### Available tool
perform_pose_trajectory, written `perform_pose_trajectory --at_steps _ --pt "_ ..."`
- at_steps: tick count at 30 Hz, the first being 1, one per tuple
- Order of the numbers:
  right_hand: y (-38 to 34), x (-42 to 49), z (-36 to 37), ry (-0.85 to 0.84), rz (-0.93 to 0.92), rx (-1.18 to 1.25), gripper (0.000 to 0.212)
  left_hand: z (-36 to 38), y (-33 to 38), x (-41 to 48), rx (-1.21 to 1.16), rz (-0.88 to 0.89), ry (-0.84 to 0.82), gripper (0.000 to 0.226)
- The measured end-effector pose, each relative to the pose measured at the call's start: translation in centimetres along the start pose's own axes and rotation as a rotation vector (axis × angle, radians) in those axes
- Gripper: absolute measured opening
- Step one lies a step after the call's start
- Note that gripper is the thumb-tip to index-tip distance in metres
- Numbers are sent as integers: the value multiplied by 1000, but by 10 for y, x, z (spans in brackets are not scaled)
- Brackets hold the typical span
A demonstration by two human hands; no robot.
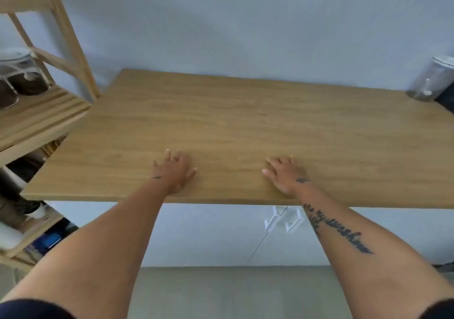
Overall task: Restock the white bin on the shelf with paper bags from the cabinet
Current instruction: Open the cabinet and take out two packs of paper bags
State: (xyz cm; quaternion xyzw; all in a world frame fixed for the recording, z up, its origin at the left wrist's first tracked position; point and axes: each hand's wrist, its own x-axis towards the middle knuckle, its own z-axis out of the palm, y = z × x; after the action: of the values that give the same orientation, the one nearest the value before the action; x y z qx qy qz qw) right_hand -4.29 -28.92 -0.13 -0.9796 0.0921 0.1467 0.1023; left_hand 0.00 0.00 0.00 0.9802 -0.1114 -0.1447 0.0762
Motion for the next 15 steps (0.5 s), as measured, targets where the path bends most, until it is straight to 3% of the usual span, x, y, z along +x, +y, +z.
perform_pose_trajectory --at_steps 4,9,15 --pt "27 -13 24 124 -63 19 52 50 54 -28 27 -176 48 66" --pt "32 -6 27 140 -123 -12 52 65 95 -43 1 -259 119 65" --pt "64 4 15 190 -349 -136 53 108 150 -75 -279 -367 343 62"
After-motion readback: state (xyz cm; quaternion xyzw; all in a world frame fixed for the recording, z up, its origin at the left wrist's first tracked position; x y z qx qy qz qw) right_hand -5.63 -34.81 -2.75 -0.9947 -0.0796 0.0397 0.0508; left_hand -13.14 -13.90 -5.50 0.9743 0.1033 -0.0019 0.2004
